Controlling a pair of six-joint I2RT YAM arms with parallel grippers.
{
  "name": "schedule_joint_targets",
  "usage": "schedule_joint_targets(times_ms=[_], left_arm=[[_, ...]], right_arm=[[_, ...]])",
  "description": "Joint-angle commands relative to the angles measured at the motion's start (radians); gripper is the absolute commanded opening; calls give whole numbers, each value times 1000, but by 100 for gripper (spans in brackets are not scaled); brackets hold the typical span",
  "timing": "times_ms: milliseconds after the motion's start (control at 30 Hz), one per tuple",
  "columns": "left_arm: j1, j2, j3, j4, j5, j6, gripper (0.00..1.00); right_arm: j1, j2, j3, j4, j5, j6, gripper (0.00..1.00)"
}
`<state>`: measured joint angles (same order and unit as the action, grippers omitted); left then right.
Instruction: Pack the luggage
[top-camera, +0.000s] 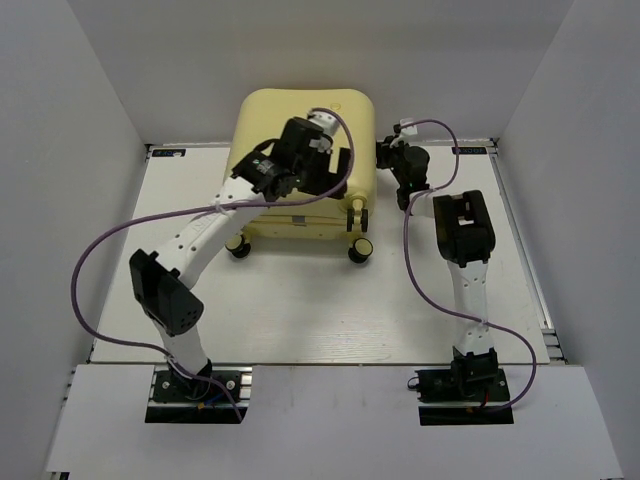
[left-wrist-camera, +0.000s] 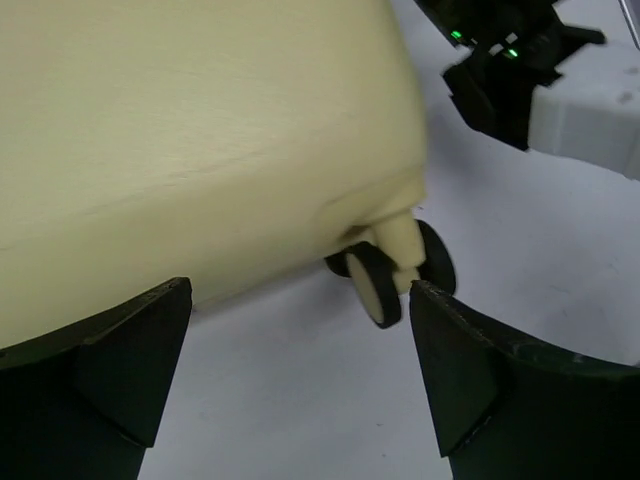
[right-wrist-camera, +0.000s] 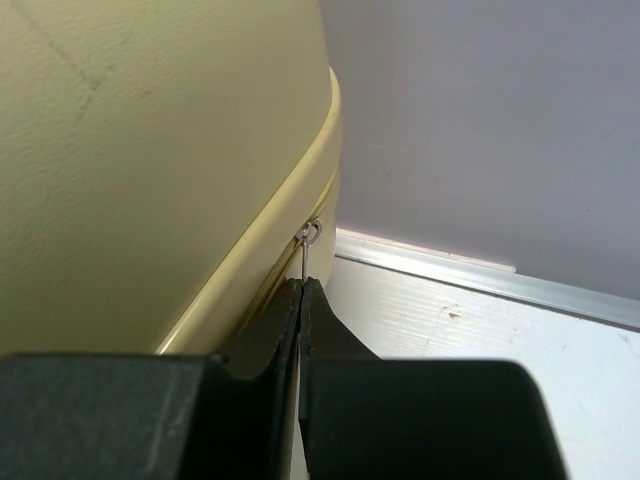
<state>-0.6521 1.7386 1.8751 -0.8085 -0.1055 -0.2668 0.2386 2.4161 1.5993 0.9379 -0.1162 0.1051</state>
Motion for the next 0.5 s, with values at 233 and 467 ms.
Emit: schedule_joint_targets(times_ms=[233, 467], left_arm=[[-144, 95, 19, 18, 7, -193, 100], [-213, 199, 105, -40, -126, -221, 100]], right_arm=[[21, -127, -107, 73, -50, 19, 0], [19, -143, -136, 81, -57, 31, 0]])
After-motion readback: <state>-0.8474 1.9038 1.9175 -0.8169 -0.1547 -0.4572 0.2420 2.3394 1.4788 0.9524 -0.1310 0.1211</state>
